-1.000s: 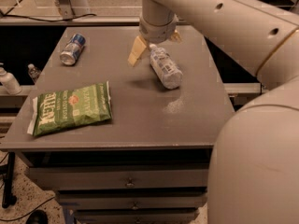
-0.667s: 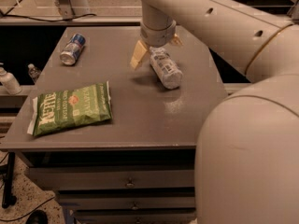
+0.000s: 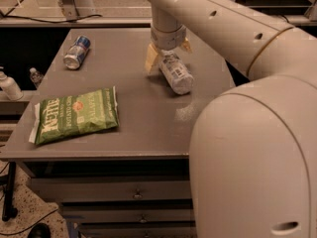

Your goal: Place blue plastic bottle upright

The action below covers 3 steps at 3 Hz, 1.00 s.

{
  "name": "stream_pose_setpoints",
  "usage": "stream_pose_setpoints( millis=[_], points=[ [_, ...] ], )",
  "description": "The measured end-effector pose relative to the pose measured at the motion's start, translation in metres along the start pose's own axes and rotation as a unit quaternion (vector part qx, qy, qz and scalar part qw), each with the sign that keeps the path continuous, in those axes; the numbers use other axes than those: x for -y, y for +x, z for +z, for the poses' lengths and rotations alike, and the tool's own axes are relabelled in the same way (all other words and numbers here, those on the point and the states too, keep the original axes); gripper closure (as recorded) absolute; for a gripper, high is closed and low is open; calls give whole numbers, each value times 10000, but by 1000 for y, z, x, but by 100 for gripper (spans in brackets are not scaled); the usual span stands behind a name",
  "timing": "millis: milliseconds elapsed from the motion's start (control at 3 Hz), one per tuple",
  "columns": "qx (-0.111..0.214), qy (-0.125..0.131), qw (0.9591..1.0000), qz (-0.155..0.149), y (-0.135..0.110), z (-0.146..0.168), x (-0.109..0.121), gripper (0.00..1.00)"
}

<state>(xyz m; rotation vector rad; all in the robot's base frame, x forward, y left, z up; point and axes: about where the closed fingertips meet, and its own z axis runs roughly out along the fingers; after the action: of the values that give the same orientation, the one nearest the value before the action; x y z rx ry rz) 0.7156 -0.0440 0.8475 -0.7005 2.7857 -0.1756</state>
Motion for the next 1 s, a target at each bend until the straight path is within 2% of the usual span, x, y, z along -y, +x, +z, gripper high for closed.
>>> stream_pose_setpoints(
  millis=[333,667,1000],
  points=[
    [-32,9,10000,49,-4,3,2,41],
    [77,-41,9999,111,-10,0,2,64],
    [664,-258,9972,232,-19,-27,9,87]
  ],
)
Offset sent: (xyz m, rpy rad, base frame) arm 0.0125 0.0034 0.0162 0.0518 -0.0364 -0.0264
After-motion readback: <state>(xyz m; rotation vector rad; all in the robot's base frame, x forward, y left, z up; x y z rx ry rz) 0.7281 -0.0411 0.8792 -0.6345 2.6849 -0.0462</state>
